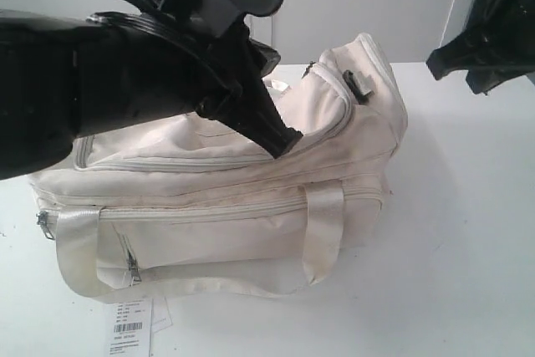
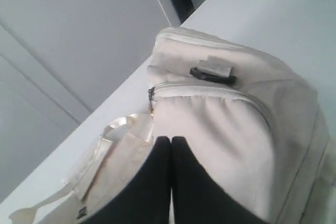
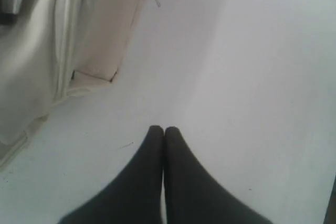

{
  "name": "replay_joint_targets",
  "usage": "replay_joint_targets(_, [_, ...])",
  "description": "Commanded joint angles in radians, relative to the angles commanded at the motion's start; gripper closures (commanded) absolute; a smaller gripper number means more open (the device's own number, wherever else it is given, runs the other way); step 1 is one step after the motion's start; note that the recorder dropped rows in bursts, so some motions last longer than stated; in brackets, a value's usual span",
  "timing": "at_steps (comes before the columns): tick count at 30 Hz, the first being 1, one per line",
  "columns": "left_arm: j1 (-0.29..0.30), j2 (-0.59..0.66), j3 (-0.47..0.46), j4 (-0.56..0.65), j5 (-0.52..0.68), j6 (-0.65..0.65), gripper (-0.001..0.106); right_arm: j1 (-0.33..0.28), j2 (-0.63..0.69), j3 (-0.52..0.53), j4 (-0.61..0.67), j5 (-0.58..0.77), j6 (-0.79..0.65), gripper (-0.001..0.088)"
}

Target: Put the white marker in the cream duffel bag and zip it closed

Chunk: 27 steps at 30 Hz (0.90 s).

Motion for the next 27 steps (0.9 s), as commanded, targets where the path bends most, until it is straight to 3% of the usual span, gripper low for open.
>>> replay_joint_targets(6, [-0.002, -0.007, 0.007, 0.0, 0.426, -0.05, 0.105, -0.011, -0.12, 0.102, -0.034, -0.106, 0.0, 0.0868])
replay_joint_targets(8, [-0.002, -0.007, 0.006, 0.036, 0.423, -0.005, 0.105, -0.011, -0.166, 0.135, -0.036, -0.141, 0.002, 0.0868])
replay_joint_targets(11, [-0.002, -0.007, 0.006, 0.106, 0.324, 0.011, 0.105, -0.011, -0.238, 0.203, -0.036, -0.227, 0.026, 0.0868])
replay_joint_targets(14, [-0.002, -0.019, 0.006, 0.038, 0.327, -0.039, 0.105, -0.011, -0.315, 0.279, -0.054, -0.341, 0.078, 0.0868])
replay_joint_targets(16, [-0.002, -0.019, 0.006, 0.014, 0.436, -0.078, 0.105, -0.011, -0.352, 0.323, -0.07, -0.396, 0.089, 0.0868])
replay_joint_targets(21, [-0.002, -0.019, 0.006, 0.08, 0.97, -0.13, 0.105, -0.011, -0.422, 0.408, -0.079, -0.447, 0.089, 0.0868])
replay_joint_targets(24, [-0.002, -0.019, 0.006, 0.219, 1.211, -0.183, 0.105, -0.011, -0.456, 0.451, -0.079, -0.469, 0.094, 0.0868])
replay_joint_targets(27, [-0.002, -0.019, 0.006, 0.433, 1.307, -0.404, 0.105, -0.011, -0.485, 0.491, -0.081, -0.486, 0.109, 0.0868])
